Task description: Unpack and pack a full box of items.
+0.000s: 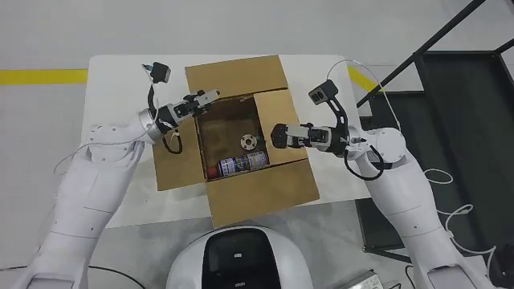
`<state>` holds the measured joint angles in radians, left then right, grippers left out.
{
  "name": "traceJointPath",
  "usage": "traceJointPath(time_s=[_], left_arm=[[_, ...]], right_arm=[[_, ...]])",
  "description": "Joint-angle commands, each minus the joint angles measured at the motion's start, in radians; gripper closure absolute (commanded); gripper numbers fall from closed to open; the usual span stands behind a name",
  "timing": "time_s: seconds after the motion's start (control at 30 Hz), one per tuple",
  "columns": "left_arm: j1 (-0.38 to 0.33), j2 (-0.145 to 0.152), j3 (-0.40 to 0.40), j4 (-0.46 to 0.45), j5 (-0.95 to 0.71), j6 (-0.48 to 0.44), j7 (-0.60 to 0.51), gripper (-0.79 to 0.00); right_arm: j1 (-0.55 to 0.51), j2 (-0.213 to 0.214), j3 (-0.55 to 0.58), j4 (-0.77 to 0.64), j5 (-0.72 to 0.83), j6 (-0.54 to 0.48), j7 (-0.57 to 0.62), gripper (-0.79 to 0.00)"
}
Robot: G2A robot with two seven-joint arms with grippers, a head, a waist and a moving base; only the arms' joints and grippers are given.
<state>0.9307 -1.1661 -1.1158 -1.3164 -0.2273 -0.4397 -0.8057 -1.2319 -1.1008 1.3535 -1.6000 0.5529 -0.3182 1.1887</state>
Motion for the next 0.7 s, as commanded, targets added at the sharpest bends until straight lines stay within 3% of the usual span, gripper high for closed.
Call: traceJointPath(time_s=[0.0, 0.3, 0.53, 0.67], left_arm=[[-0.021, -0.008, 0.024, 0.030, -0.008, 0.001, 0.006, -0.785], [-0.098, -0.045, 0.125, 0.112, -0.055, -0.010, -0.019, -0.785], [-0.104, -0.049, 0.122, 0.122, -0.069, -0.044, -0.013, -0.785], [-0.104, -0.049, 0.122, 0.122, -0.069, -0.044, -0.013, -0.785]], right_arm=[[-0.006, 0.002, 0.006, 0.005, -0.004, -0.001, -0.007, -0.785], [-0.055, 0.027, 0.105, 0.025, -0.113, 0.084, -0.048, -0.785], [-0.130, 0.046, 0.234, 0.070, -0.010, 0.067, -0.003, -0.785], [-0.145, 0.049, 0.253, 0.076, 0.020, 0.059, 0.019, -0.785]])
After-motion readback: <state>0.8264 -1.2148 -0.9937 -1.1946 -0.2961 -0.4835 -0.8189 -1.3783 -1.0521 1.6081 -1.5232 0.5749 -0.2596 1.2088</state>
